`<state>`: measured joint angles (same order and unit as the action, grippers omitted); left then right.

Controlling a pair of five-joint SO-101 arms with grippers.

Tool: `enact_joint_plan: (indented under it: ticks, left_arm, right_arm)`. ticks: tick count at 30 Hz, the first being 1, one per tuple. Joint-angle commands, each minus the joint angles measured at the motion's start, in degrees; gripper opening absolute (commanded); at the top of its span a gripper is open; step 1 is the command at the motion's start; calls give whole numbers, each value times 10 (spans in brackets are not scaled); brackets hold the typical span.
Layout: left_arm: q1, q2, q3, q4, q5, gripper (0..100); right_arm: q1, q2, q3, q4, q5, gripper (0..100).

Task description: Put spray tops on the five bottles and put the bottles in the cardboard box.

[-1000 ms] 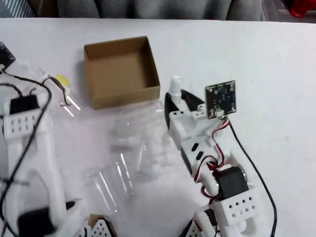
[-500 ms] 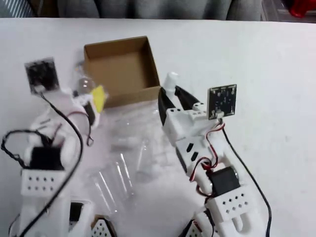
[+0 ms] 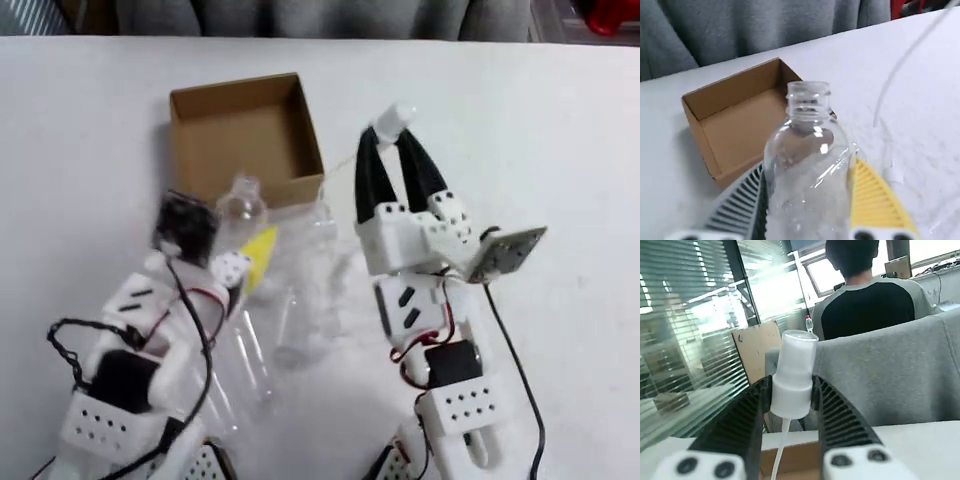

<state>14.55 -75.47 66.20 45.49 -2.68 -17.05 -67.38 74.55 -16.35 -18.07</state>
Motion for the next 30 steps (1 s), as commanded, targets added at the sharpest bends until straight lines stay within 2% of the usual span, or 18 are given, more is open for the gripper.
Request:
enact_joint_plan:
  ticks: [1,4,11,16,22,30]
  left_arm:
    - [36,-50,14,-18,-30,24]
    - [38,-78,39,-18,-40,24]
    - [39,-114,97,-23,-128,24]
    - [34,-115,146,-72,-134,24]
    - [7,-116,174,-93,-134,24]
    - [-6,-116,189,-94,-134,24]
  right_arm:
    - [19,-5,-7,-21,-58,15]
    - [40,-10,-8,-21,-102,15]
    - [76,-10,-5,-45,-167,15]
    - [76,-26,21,-80,-167,15]
    - [65,-139,65,-78,-164,15]
    - [-33,-225,74,63,-109,15]
